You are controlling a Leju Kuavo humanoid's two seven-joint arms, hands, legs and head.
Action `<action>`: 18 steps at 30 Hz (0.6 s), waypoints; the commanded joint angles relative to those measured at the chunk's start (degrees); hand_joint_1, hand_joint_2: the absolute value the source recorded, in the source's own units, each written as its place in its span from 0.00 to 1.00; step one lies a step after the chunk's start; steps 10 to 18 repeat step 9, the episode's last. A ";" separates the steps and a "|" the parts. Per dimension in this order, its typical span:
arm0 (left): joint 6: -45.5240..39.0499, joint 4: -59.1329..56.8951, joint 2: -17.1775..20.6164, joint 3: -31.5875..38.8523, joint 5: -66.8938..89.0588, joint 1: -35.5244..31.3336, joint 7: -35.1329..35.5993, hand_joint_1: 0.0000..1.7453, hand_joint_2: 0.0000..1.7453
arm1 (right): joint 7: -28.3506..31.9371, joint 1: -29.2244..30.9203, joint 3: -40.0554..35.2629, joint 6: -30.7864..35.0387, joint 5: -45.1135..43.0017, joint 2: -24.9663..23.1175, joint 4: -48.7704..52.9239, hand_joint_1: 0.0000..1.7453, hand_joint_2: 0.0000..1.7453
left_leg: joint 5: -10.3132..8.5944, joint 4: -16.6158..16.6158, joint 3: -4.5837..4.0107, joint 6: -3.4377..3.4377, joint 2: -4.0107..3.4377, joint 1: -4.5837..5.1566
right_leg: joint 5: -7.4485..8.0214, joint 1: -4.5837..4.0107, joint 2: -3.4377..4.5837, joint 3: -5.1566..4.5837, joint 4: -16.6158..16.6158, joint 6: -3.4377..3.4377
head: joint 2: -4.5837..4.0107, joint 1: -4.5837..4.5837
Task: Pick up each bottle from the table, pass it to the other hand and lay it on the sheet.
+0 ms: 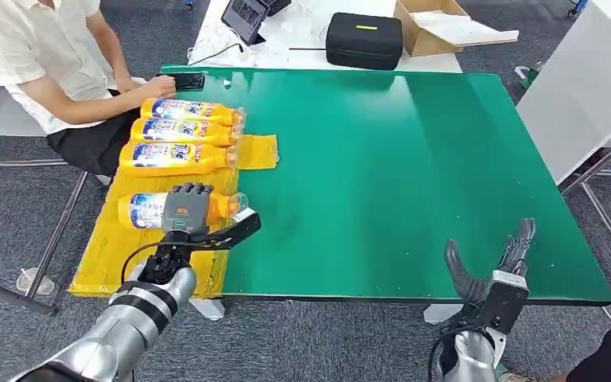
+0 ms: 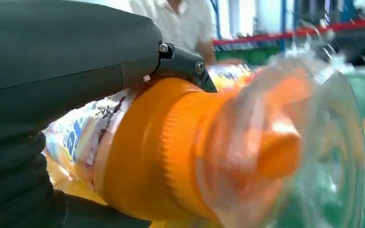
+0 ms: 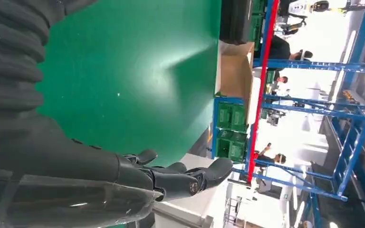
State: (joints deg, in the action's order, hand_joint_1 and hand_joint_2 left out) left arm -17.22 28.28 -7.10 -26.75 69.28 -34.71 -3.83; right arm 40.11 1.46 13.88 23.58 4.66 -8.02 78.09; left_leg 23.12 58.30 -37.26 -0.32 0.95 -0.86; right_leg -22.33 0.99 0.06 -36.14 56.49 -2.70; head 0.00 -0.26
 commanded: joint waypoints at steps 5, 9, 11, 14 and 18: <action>8.11 -7.51 -1.89 4.12 -5.54 -3.12 -3.51 0.00 1.00 | -0.11 2.51 1.32 -0.95 -1.06 -0.27 -3.74 0.00 1.00 | 0.13 0.01 0.27 -0.03 -0.17 -0.02 | -0.08 -0.06 0.08 0.26 -0.02 0.11 | 0.02 0.00; 14.20 -9.61 -2.24 3.74 -6.05 -4.75 -3.18 0.00 1.00 | -0.11 3.03 1.81 -0.89 -1.24 -0.36 -4.91 0.00 1.00 | 0.13 0.02 0.30 -0.02 -0.17 -0.03 | -0.08 -0.07 0.08 0.29 -0.02 0.13 | 0.00 0.00; 14.20 -9.61 -2.24 3.74 -6.05 -4.75 -3.18 0.00 1.00 | -0.11 3.03 1.81 -0.89 -1.24 -0.36 -4.91 0.00 1.00 | 0.13 0.02 0.30 -0.02 -0.17 -0.03 | -0.08 -0.07 0.08 0.29 -0.02 0.13 | 0.00 0.00; 14.20 -9.61 -2.24 3.74 -6.05 -4.75 -3.18 0.00 1.00 | -0.11 3.03 1.81 -0.89 -1.24 -0.36 -4.91 0.00 1.00 | 0.13 0.02 0.30 -0.02 -0.17 -0.03 | -0.08 -0.07 0.08 0.29 -0.02 0.13 | 0.00 0.00; 14.20 -9.61 -2.24 3.74 -6.05 -4.75 -3.18 0.00 1.00 | -0.11 3.03 1.81 -0.89 -1.24 -0.36 -4.91 0.00 1.00 | 0.13 0.02 0.30 -0.02 -0.17 -0.03 | -0.08 -0.07 0.08 0.29 -0.02 0.13 | 0.00 0.00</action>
